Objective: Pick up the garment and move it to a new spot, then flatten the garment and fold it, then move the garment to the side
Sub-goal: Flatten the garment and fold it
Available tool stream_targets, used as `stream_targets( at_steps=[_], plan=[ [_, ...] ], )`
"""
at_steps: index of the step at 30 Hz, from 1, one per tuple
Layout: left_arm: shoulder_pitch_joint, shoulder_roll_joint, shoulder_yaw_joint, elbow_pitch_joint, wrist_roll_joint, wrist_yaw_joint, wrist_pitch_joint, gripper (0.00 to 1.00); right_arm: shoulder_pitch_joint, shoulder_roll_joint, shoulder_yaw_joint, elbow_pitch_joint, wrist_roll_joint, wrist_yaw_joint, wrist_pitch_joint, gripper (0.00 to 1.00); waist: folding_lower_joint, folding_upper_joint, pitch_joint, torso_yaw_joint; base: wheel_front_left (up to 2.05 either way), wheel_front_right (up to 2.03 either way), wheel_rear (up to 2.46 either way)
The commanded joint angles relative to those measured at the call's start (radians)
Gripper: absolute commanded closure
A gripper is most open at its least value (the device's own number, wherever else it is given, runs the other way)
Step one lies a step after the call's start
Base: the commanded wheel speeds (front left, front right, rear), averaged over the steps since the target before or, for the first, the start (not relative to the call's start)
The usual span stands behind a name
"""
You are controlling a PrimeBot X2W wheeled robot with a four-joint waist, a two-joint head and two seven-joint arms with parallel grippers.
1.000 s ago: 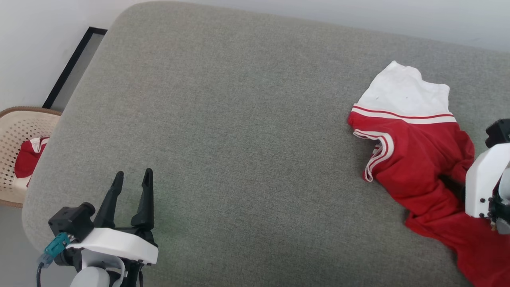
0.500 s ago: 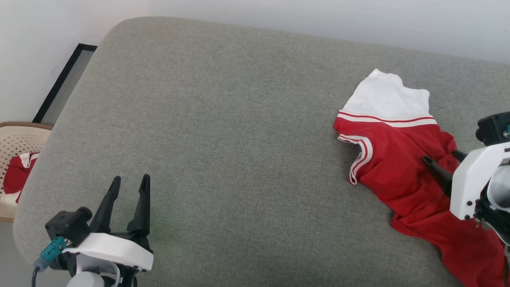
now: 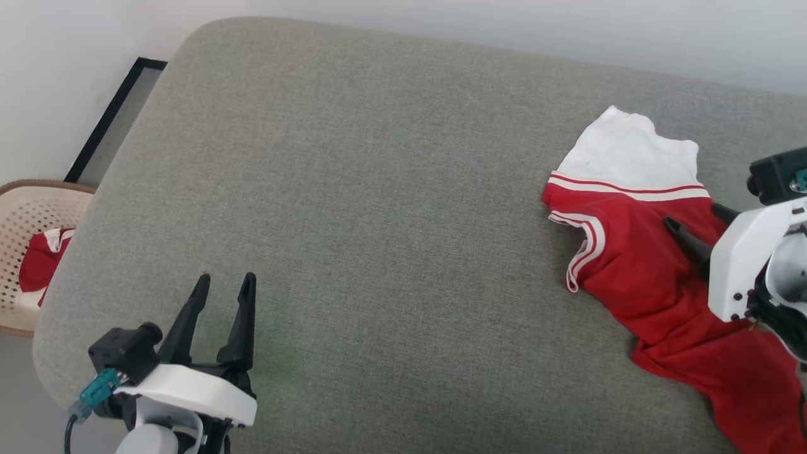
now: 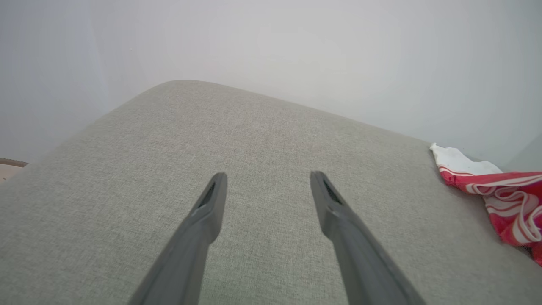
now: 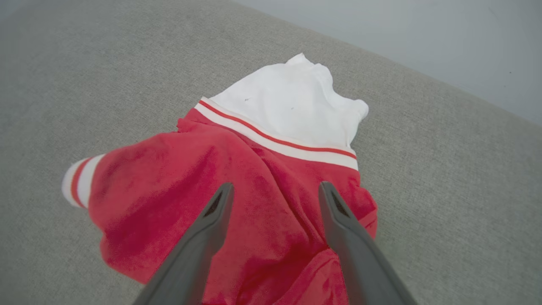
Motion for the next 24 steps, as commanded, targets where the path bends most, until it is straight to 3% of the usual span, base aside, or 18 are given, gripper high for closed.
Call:
stream_targets(
  at_steps=[1,9,24],
  plan=[
    [-0.019,0.002,-0.005,-0.002,-0.004,-0.003,-0.005,0.0,-0.022,-0.008,0.012,0.013,0.005,0.0,-0.008,0.0,0.0,-0.0001,0.006,0.006,0.0,0.0,0.0],
    [-0.049,-0.001,-0.04,-0.005,-0.017,-0.003,-0.005,0.0,-0.128,-0.045,0.054,0.096,0.015,0.0,-0.009,0.0,0.0,-0.0001,0.043,0.043,0.0,0.0,0.0],
    [-0.119,-0.022,-0.101,-0.005,-0.044,-0.003,-0.005,0.0,-0.388,-0.107,0.131,0.386,0.008,0.0,0.067,0.0,0.0,-0.0001,0.145,0.139,0.0,0.0,0.0]
  ],
)
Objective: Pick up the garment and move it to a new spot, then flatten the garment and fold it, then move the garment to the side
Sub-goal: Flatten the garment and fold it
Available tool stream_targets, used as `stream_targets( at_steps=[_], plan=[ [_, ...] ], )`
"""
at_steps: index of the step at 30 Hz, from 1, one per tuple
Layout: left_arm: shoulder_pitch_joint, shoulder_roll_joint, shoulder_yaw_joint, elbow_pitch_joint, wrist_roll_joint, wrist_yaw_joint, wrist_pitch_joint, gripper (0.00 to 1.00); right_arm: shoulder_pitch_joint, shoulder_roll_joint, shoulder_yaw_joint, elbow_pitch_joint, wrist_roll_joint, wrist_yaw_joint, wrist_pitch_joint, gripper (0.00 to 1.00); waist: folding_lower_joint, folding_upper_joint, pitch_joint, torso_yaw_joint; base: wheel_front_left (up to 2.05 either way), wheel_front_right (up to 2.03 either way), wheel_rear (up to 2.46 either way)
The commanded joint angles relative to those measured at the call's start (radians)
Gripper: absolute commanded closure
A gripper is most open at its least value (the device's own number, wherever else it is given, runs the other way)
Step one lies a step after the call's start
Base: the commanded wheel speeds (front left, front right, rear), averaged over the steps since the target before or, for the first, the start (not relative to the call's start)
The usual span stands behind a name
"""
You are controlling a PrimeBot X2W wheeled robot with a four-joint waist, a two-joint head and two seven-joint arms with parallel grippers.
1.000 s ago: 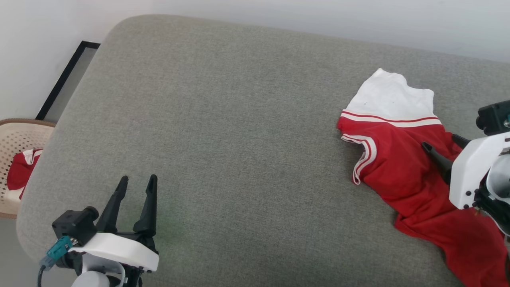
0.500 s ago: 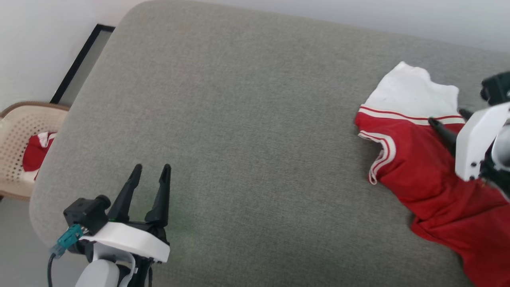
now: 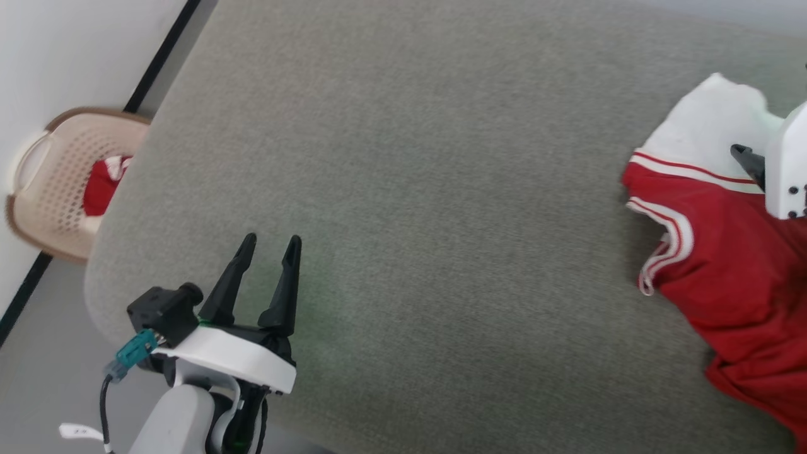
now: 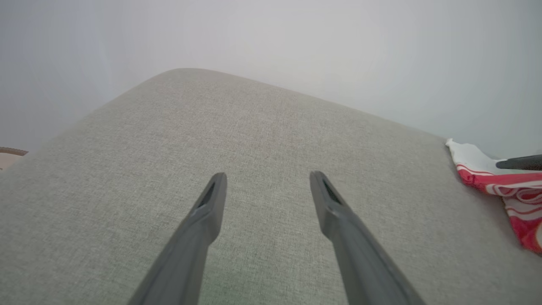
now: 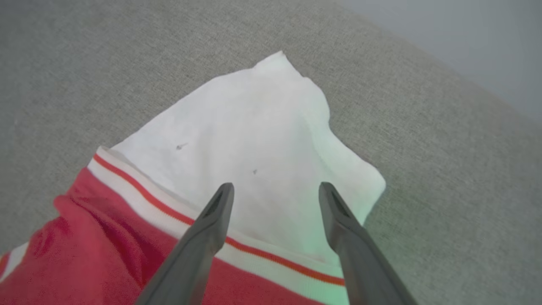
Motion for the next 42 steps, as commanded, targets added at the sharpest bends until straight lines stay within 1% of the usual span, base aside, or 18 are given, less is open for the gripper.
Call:
stream_targets(
  at_steps=[1,7,12,13,14,15,21,25,27,31,37,42],
  plan=[
    [-0.017,0.0,-0.003,0.0,-0.012,-0.003,-0.005,0.0,-0.025,-0.004,0.008,0.02,-0.007,0.0,0.011,0.0,0.0,0.0,0.02,0.022,0.0,0.0,0.0],
    [-0.041,-0.014,-0.027,0.008,-0.021,-0.003,-0.005,0.0,-0.122,-0.009,0.051,0.153,-0.024,0.0,0.074,0.0,0.0,0.0,0.053,0.063,0.0,0.0,0.0],
    [-0.054,-0.022,-0.035,0.013,-0.026,-0.003,-0.005,0.0,-0.153,0.009,0.078,0.275,-0.035,0.0,0.141,0.0,0.0,0.0,0.071,0.084,0.0,0.0,0.0],
    [-0.054,-0.022,-0.035,0.014,-0.027,-0.003,-0.005,0.0,-0.156,0.011,0.084,0.295,-0.037,0.0,0.156,0.08,0.0,0.0,0.073,0.085,0.0,0.0,0.0],
    [-0.055,-0.022,-0.035,0.015,-0.029,-0.003,-0.005,0.0,-0.158,0.013,0.092,0.309,-0.038,0.0,0.163,0.6,0.0,0.0,0.074,0.086,0.0,0.0,0.0],
    [-0.055,-0.023,-0.033,0.015,-0.029,-0.003,-0.005,0.0,-0.164,0.014,0.102,0.315,-0.04,0.0,0.163,1.0,0.0,0.0,0.075,0.086,0.0,0.0,0.0],
    [-0.05,-0.022,-0.014,0.014,-0.027,-0.003,-0.005,0.0,-0.214,-0.017,0.097,0.327,-0.055,-0.002,0.1,1.0,0.0,0.0,0.071,0.061,0.0,0.0,0.0],
    [-0.043,-0.016,0.002,0.007,-0.021,-0.003,-0.005,0.0,-0.242,-0.032,0.095,0.304,-0.046,-0.002,0.088,1.0,0.0,0.0,0.064,0.026,0.0,0.0,0.0],
    [-0.038,-0.011,0.014,0.003,-0.016,-0.003,-0.005,0.0,-0.244,-0.052,0.094,0.274,-0.039,-0.001,0.091,1.0,0.0,0.0,0.059,-0.003,0.0,0.0,0.0],
    [-0.034,-0.005,0.026,-0.003,-0.01,-0.003,-0.005,0.0,-0.222,-0.086,0.075,0.251,-0.026,0.0,0.112,1.0,0.0,0.0,0.048,-0.042,0.0,0.0,0.0],
    [-0.022,0.009,0.043,-0.005,0.001,-0.003,-0.005,0.0,-0.15,-0.115,0.032,0.203,-0.006,0.0,0.169,1.0,0.0,0.0,0.024,-0.095,0.0,0.0,0.0],
    [-0.016,0.017,0.053,-0.006,0.0,-0.003,-0.005,0.0,-0.075,-0.127,-0.012,0.159,0.005,0.0,0.214,1.0,0.0,0.0,0.011,-0.12,0.0,0.0,0.0]
  ],
)
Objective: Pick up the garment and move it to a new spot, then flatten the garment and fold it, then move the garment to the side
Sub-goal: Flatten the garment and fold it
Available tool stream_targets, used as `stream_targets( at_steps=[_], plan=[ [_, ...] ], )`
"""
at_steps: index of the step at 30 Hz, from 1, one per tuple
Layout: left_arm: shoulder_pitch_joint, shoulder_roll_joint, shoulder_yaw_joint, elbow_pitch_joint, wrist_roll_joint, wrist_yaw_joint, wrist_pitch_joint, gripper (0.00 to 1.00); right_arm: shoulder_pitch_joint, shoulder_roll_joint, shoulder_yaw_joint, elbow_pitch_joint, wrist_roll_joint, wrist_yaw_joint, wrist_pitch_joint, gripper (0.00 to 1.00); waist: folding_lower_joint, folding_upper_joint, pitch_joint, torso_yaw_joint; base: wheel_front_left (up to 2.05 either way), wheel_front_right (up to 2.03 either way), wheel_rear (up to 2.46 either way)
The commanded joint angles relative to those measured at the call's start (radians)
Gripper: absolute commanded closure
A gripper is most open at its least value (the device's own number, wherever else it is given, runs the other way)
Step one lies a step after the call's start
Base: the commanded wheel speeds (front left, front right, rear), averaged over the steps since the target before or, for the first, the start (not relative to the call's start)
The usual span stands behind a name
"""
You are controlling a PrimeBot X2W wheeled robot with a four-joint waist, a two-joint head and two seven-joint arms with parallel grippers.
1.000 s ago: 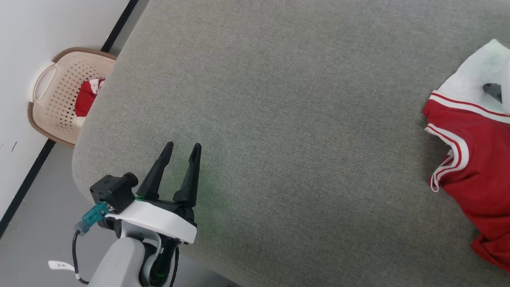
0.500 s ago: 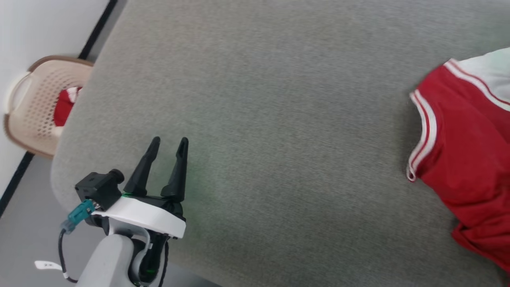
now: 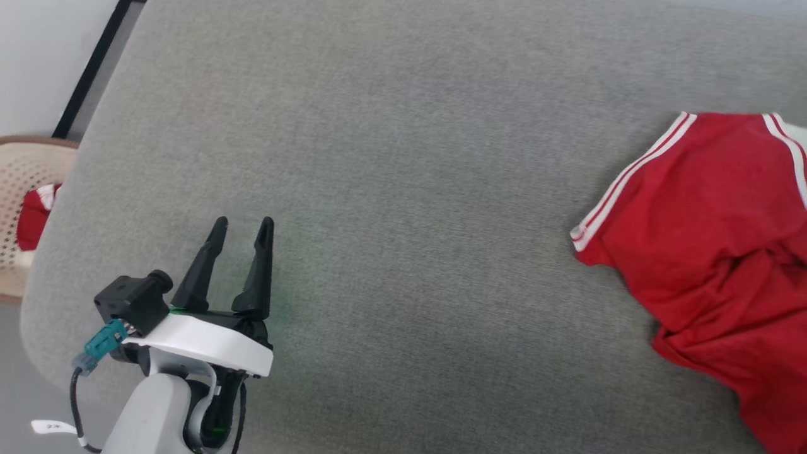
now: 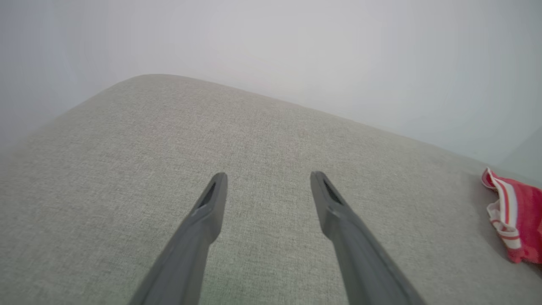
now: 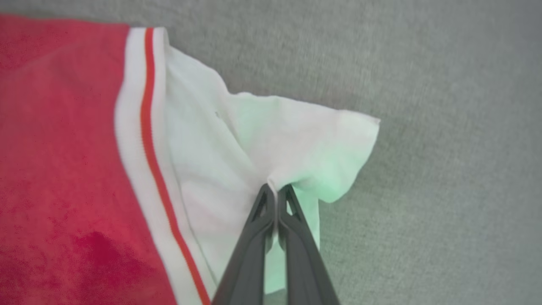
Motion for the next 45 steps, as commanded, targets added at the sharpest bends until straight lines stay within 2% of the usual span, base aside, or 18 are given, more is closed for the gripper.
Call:
stream_targets(
  at_steps=[1,6,10,11,12,13,14,21,27,37,42,45],
  plan=[
    [0.012,0.006,0.004,0.0,0.009,-0.003,-0.005,0.0,0.021,0.001,-0.004,-0.007,0.007,-0.001,0.007,1.0,0.0,0.0,-0.008,-0.011,0.0,0.0,0.0],
    [0.016,0.011,0.008,0.002,0.009,-0.003,-0.005,0.0,0.123,0.012,-0.074,-0.062,0.011,-0.001,0.041,1.0,0.0,0.0,-0.02,-0.029,0.0,0.0,0.0],
    [0.009,0.018,-0.005,0.004,-0.004,-0.003,-0.005,0.0,0.183,0.051,-0.137,-0.086,-0.011,0.0,0.015,1.0,0.0,0.0,-0.025,-0.034,0.0,0.0,0.0],
    [0.007,0.023,-0.011,0.005,-0.01,-0.003,-0.005,0.0,0.193,0.065,-0.153,-0.088,-0.017,0.0,0.006,0.93,0.0,0.0,-0.027,-0.036,0.0,0.0,0.0],
    [0.003,0.029,-0.019,0.005,-0.012,-0.003,-0.005,0.0,0.2,0.077,-0.164,-0.095,-0.022,0.0,-0.011,0.56,0.0,0.0,-0.029,-0.038,0.0,0.0,0.0],
    [-0.001,0.034,-0.027,0.004,-0.016,-0.003,-0.005,0.0,0.205,0.087,-0.172,-0.103,-0.031,0.0,-0.027,0.03,0.0,0.0,-0.031,-0.04,0.0,0.0,0.0],
    [-0.005,0.041,-0.036,0.003,-0.022,-0.003,-0.005,0.0,0.208,0.098,-0.183,-0.106,-0.037,0.0,-0.037,0.0,0.0,0.0,-0.034,-0.044,0.0,0.0,0.0],
    [-0.037,0.122,-0.119,-0.02,-0.084,-0.003,0.013,0.0,0.224,0.155,-0.219,-0.17,-0.068,0.0,-0.113,0.0,0.0,0.0,-0.071,-0.084,0.0,0.0,0.0],
    [-0.09,0.196,-0.192,-0.064,-0.148,-0.003,0.095,0.0,0.27,0.208,-0.238,-0.273,-0.067,0.0,-0.206,0.0,0.0,0.0,-0.107,-0.13,0.0,0.0,0.0],
    [-0.23,0.313,-0.327,-0.136,-0.26,-0.003,0.296,0.0,0.378,0.274,-0.22,-0.506,-0.1,0.0,-0.471,0.0,0.0,0.0,-0.138,-0.232,0.0,0.0,0.0],
    [-0.321,0.363,-0.411,-0.142,-0.28,-0.003,0.387,0.0,0.413,0.314,-0.19,-0.565,-0.141,0.0,-0.625,0.0,0.0,0.0,-0.14,-0.291,0.0,0.0,0.0],
    [-0.353,0.368,-0.444,-0.14,-0.304,-0.003,0.418,0.0,0.427,0.33,-0.182,-0.58,-0.162,0.0,-0.688,0.0,0.0,0.0,-0.139,-0.317,0.0,0.0,0.0]
  ],
)
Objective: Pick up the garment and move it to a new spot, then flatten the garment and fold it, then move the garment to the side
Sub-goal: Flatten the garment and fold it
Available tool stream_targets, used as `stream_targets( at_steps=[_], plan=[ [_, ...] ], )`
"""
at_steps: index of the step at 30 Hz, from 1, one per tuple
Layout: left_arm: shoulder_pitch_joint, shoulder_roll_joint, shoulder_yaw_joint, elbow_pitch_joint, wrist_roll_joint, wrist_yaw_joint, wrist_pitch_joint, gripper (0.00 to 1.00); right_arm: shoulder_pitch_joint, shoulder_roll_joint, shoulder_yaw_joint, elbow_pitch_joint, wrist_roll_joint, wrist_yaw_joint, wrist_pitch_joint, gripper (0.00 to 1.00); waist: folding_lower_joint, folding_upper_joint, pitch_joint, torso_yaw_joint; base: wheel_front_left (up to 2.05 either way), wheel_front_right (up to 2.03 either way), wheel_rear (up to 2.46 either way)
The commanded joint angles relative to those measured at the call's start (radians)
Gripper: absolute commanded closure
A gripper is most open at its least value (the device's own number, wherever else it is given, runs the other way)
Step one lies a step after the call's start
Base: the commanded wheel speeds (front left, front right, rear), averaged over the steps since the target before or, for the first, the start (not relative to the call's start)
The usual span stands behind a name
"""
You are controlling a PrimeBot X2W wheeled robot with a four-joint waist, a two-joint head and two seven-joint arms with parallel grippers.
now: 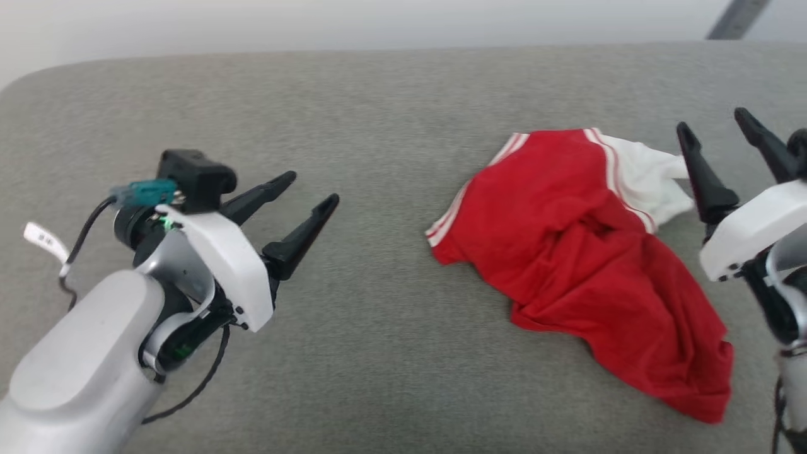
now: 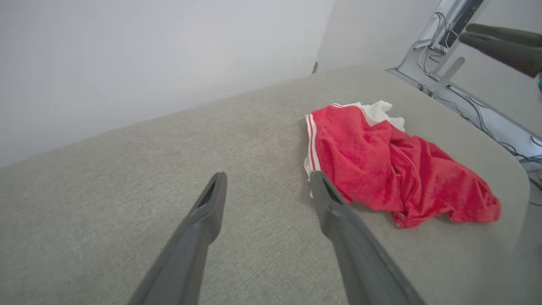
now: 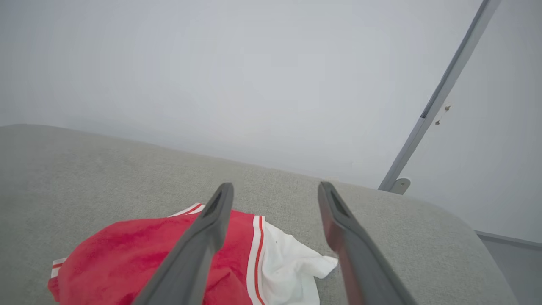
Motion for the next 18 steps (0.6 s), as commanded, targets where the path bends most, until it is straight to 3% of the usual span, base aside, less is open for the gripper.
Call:
stream_targets(
  at_steps=[1,11,18],
  plan=[
    [-0.028,0.009,-0.018,0.002,-0.009,-0.003,0.017,0.0,0.016,0.014,-0.002,-0.006,-0.015,-0.001,-0.033,0.0,0.0,0.0,0.002,-0.037,0.0,0.0,0.0],
    [-0.188,0.036,-0.142,0.06,-0.104,-0.003,0.179,0.0,0.08,0.138,-0.038,-0.039,-0.121,0.0,-0.314,0.0,0.0,0.0,0.023,-0.173,0.0,0.0,0.0],
    [-0.259,0.026,-0.212,0.139,-0.157,-0.003,0.327,0.0,0.136,0.197,-0.076,-0.039,-0.145,0.0,-0.353,0.0,0.0,0.0,0.047,-0.244,0.0,0.0,0.0]
  ],
)
